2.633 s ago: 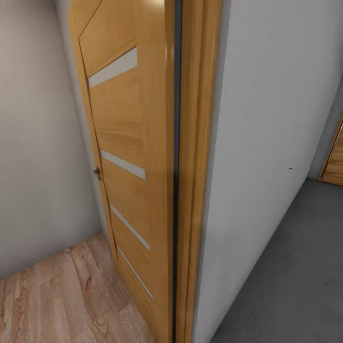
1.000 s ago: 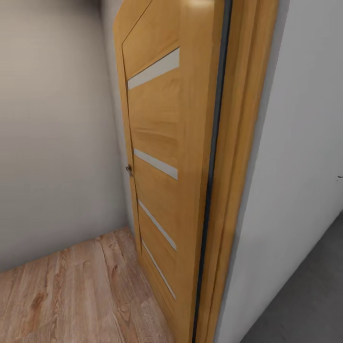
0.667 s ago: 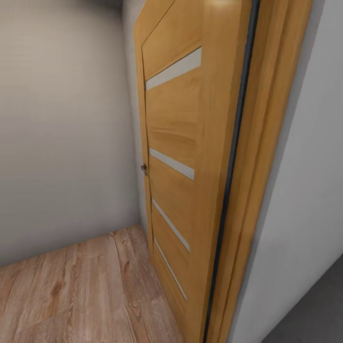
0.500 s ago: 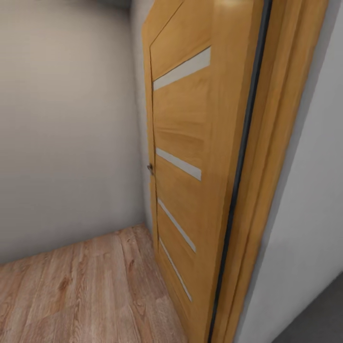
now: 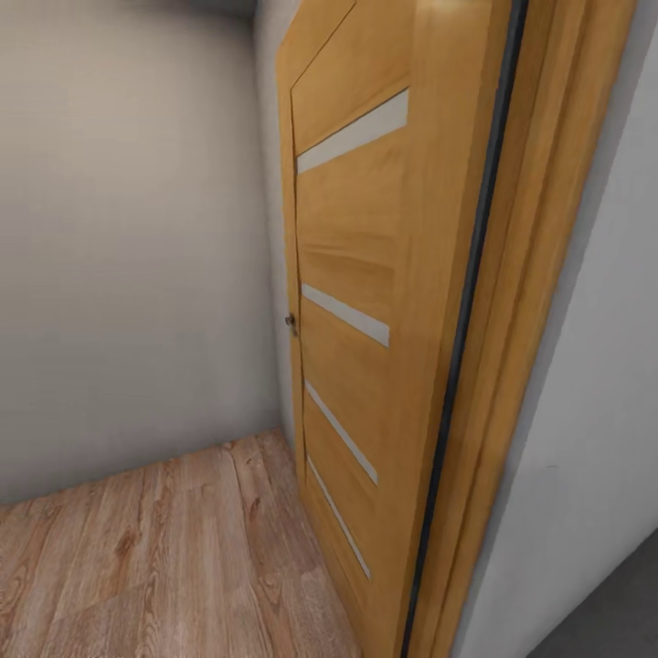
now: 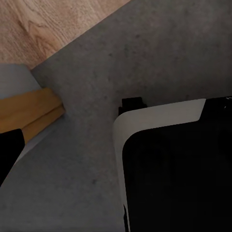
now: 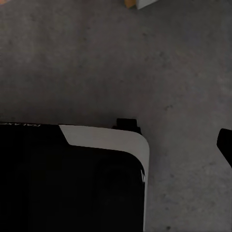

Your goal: Move the two storage containers from the living room to the garage. In the garage, place one container on the floor and stack the other container on top of it (either order is fine).

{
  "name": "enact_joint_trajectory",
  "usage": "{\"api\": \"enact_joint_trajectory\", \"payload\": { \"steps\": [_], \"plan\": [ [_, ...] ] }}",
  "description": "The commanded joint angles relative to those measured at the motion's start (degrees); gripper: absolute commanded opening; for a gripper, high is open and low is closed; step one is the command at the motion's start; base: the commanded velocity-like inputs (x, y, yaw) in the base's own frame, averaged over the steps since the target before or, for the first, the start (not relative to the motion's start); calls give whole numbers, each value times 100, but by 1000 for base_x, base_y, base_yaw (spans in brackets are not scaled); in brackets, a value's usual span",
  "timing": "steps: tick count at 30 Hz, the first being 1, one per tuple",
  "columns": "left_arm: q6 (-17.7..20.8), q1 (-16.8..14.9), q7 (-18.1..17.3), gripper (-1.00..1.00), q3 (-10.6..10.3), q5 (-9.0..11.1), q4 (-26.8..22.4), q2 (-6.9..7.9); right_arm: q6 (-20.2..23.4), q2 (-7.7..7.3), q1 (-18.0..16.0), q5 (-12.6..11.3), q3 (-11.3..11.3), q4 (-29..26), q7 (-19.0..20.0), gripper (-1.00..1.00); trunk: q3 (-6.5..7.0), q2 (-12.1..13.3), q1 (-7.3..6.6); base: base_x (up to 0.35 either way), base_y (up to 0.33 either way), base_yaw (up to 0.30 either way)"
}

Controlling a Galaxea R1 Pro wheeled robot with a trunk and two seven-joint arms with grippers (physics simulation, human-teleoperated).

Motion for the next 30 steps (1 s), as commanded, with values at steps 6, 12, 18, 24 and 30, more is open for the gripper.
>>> {"api": "enact_joint_trajectory", "payload": {
  "steps": [6, 12, 18, 24, 30],
  "plan": [
    [5, -2, -12, 100, -4, -61, -5, 1, -19, -2, -3, 4, 0, 4, 16, 100, -7, -4, 0, 0, 0, 180],
    [5, -2, -12, 100, -4, -60, -5, 1, -19, -4, -3, 6, 0, 4, 15, 100, -7, -4, 0, 0, 0, 264],
    [5, -2, -12, 100, -4, -63, -5, 1, -19, -4, -3, 7, 0, 4, 15, 100, -7, -4, 0, 0, 0, 210],
    [5, -2, -12, 100, -4, -61, -5, 1, -19, -5, -3, 5, 0, 4, 15, 100, -7, -4, 0, 0, 0, 43],
    [5, -2, -12, 100, -9, -61, -5, 1, -19, -5, -3, 6, 0, 4, 15, 100, -7, -4, 0, -118, 0, 9]
  ]
}}
